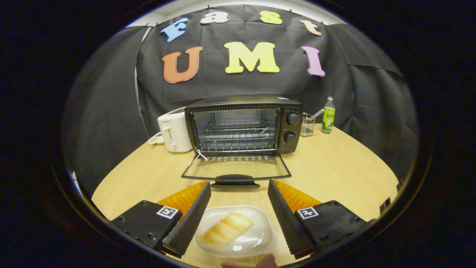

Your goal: Open the toaster oven, put the food inside, and close the toaster oven door.

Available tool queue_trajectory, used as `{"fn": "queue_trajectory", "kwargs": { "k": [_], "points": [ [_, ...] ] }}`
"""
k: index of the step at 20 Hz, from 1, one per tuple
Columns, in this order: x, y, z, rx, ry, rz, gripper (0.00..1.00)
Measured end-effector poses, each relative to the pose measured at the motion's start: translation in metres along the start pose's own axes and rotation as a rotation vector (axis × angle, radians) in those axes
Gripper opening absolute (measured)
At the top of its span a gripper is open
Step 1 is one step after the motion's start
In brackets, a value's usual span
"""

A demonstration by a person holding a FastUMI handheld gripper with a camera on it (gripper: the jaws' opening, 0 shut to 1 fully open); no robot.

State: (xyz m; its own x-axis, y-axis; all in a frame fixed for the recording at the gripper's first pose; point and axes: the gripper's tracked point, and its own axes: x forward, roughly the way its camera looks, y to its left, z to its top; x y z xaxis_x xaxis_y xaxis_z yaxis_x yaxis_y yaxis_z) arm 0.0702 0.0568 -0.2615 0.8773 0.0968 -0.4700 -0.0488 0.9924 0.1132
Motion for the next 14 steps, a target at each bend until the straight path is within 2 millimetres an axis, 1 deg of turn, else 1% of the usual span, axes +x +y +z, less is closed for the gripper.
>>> {"fn": "queue_trajectory", "kwargs": {
  "k": [1,3,5,8,11,14],
  "points": [
    [-0.008,0.0,-0.006,0.017,-0.003,-0.005,1.0],
    [-0.017,0.006,-0.026,0.053,0.028,0.002,1.0],
    [-0.02,0.01,-0.041,0.083,0.06,0.007,1.0],
    [-0.018,0.013,-0.063,0.113,0.11,-0.011,1.0],
    [-0.011,0.018,-0.086,0.131,0.176,-0.026,1.0],
    [-0.002,0.018,-0.099,0.153,0.218,-0.04,0.98]
  ]
}}
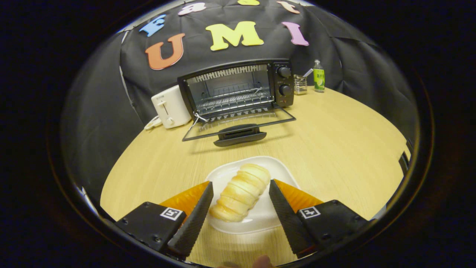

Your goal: Open the toaster oven, put the food inside, and close the toaster oven door.

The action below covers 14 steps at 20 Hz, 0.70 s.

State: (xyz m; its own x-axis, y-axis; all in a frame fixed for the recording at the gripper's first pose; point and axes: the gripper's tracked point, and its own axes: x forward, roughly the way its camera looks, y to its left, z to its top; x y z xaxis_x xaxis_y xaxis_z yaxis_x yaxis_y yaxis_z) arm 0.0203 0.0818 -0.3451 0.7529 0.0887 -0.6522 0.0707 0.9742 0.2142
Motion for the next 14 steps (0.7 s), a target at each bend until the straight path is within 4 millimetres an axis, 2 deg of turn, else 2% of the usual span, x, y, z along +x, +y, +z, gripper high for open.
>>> {"fn": "queue_trajectory", "kwargs": {
  "k": [2,3,8,10,14],
  "points": [
    [0.0043,-0.001,-0.0093,0.022,0.044,-0.001,0.95],
    [0.0048,-0.0021,-0.0041,0.022,0.024,-0.004,0.94],
    [0.0087,-0.0021,-0.0073,0.023,0.056,0.02,0.86],
    [0.0096,-0.0035,-0.0068,0.047,0.074,0.031,0.64],
    [0.0096,-0.0012,-0.0051,0.097,0.084,0.099,0.4]
  ]
}}
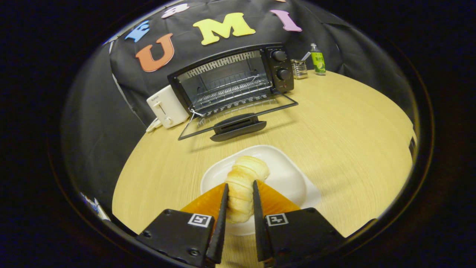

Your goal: Open the toaster oven, put the food inside, and close the toaster oven door.

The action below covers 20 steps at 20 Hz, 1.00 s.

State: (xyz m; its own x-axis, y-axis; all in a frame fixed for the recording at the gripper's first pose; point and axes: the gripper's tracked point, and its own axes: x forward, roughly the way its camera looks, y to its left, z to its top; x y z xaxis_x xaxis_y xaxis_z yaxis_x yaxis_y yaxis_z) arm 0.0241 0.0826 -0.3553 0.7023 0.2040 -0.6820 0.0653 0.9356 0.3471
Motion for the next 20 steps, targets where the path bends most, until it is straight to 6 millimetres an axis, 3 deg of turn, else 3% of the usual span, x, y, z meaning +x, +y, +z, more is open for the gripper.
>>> {"fn": "queue_trajectory", "kwargs": {
  "k": [2,5,9,12,16,20],
  "points": [
    [-0.002,-0.003,0.005,0.018,-0.004,0.007,0.31],
    [-0.014,-0.007,0.023,0.02,-0.057,0.013,0.28],
    [-0.036,-0.002,0.065,0.053,-0.145,0.046,0.28],
    [-0.04,0.008,0.1,0.082,-0.191,0.084,0.28],
    [-0.023,0.021,0.141,0.095,-0.231,0.106,0.28],
    [0.022,0.044,0.18,0.196,-0.228,0.159,0.28]
  ]
}}
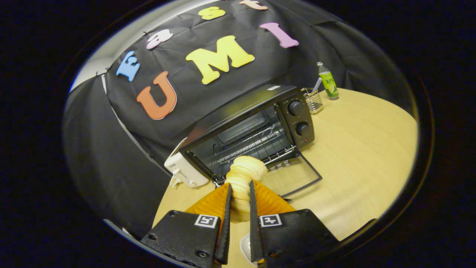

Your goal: Open the toaster oven, put the food inside, and close the toaster oven door.

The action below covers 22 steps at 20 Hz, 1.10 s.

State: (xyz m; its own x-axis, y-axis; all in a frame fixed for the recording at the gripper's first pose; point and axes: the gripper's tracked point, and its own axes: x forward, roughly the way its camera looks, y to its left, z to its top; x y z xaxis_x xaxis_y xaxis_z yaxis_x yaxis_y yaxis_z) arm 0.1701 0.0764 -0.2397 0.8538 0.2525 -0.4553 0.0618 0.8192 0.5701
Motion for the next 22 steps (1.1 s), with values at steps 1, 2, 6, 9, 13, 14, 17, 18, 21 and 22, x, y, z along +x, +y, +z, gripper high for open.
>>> {"fn": "queue_trajectory", "kwargs": {
  "k": [1,2,6,9,13,14,17,18,21,22],
  "points": [
    [0.015,0.001,0.005,0.033,-0.003,-0.003,0.28],
    [0.032,0.002,0.011,0.05,-0.011,-0.01,0.28],
    [0.091,-0.001,0.021,0.107,-0.018,-0.053,0.27],
    [0.124,-0.004,0.031,0.12,-0.03,-0.091,0.27],
    [0.156,-0.01,0.035,0.128,-0.052,-0.128,0.27],
    [0.165,-0.012,0.033,0.127,-0.042,-0.144,0.27],
    [0.177,-0.012,0.035,0.11,-0.054,-0.164,0.28],
    [0.18,-0.011,0.04,0.095,-0.068,-0.171,0.27],
    [0.188,-0.01,0.039,0.074,-0.06,-0.169,0.35],
    [0.188,-0.006,0.04,0.069,-0.062,-0.156,0.42]
  ]
}}
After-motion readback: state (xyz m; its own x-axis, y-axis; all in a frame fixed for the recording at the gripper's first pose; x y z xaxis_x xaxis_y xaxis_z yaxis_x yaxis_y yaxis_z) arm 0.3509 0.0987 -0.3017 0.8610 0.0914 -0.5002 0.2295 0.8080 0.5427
